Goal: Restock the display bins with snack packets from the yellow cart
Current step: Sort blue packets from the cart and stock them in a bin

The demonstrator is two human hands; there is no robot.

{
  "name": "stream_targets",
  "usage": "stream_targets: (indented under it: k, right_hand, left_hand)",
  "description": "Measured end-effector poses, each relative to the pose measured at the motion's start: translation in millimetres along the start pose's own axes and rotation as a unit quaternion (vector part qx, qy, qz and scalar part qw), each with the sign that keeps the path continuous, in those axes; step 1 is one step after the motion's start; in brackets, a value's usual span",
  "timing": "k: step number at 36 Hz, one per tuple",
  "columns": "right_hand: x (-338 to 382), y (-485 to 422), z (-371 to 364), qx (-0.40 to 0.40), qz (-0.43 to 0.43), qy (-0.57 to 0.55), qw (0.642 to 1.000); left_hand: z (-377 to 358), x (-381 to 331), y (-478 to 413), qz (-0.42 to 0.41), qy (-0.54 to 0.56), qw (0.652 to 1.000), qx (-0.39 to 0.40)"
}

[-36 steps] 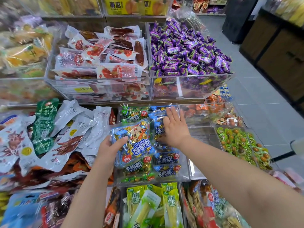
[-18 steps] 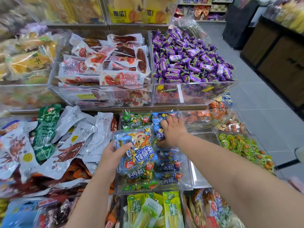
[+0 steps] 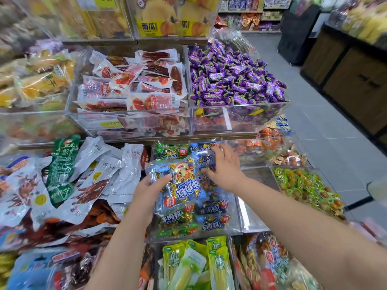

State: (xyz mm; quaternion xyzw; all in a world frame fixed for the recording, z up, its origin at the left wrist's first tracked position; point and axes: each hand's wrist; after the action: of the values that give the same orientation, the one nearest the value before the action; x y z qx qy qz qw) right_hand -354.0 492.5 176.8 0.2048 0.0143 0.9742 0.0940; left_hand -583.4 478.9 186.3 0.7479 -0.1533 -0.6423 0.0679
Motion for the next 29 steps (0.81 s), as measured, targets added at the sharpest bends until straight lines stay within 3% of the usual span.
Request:
stream_targets:
  k: [2,4,7,9,15,19,21,23,26,27,29]
  right_hand:
    - [4.8,16.5,13.0,-0.027,-0.001,-0.182,0.983]
    - [9.3,32.2,24.0,-0.033,0.046,-0.236,0.970]
    - [16.0,47.9,33.6,0.034,0.136,-0.168,0.976]
    - [17.2,51.3,35.8,0.073,0.150,-0.123,0.978]
    - [11.2,56.5,42.1,0.030,0.134,0.024,0.990]
    - [8.9,62.3,45.5,0.020,0.100,0.000,0.995]
    - [6.4,64.6,52.4,0.021,0.033,-0.117,0.992]
    - [5.4,67.3,57.8,-0.006,-0.044,-0.277,0.960]
    - [11.7,73.6,54.2,-0.022,-0.142,-0.383,0.913]
    - [16.9,76.6,48.3,0.006,-0.178,-0.433,0.884]
    - [32.3,85.0,35.7,0.067,-0.266,-0.569,0.775]
  left_hand:
    - [-2.7,-4.1,1.3,0.009,-0.017,1.000,0.007]
    - [-6.9,-7.0,2.8,0.011,-0.059,0.998,0.025]
    - [-17.3,-13.0,5.4,0.001,-0.123,0.990,0.075]
    - [-23.8,-14.7,6.3,-0.010,-0.145,0.985,0.096]
    - [-33.8,-13.5,10.6,-0.020,-0.207,0.972,0.105]
    - [-30.5,-12.7,12.7,-0.007,-0.212,0.973,0.089]
    - [-27.7,-13.8,15.7,-0.003,-0.194,0.977,0.089]
    - [-24.7,-13.0,18.8,-0.014,-0.165,0.983,0.081]
    - [-27.0,-12.1,22.9,-0.030,-0.107,0.991,0.072]
    - [-29.7,-12.2,25.3,-0.031,-0.096,0.993,0.065]
    - [-34.6,-8.9,24.6,-0.034,-0.088,0.995,0.044]
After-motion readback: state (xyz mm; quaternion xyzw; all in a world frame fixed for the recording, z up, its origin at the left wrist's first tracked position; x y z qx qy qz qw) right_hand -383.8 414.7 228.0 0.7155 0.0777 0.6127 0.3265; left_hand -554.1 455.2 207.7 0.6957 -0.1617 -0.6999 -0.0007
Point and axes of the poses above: each hand's wrist, its own y-axis away from the middle knuckle, its own z-axis out of the back of the hand, x = y × z, and after that the axes turned 5 degrees about -z, right-handed
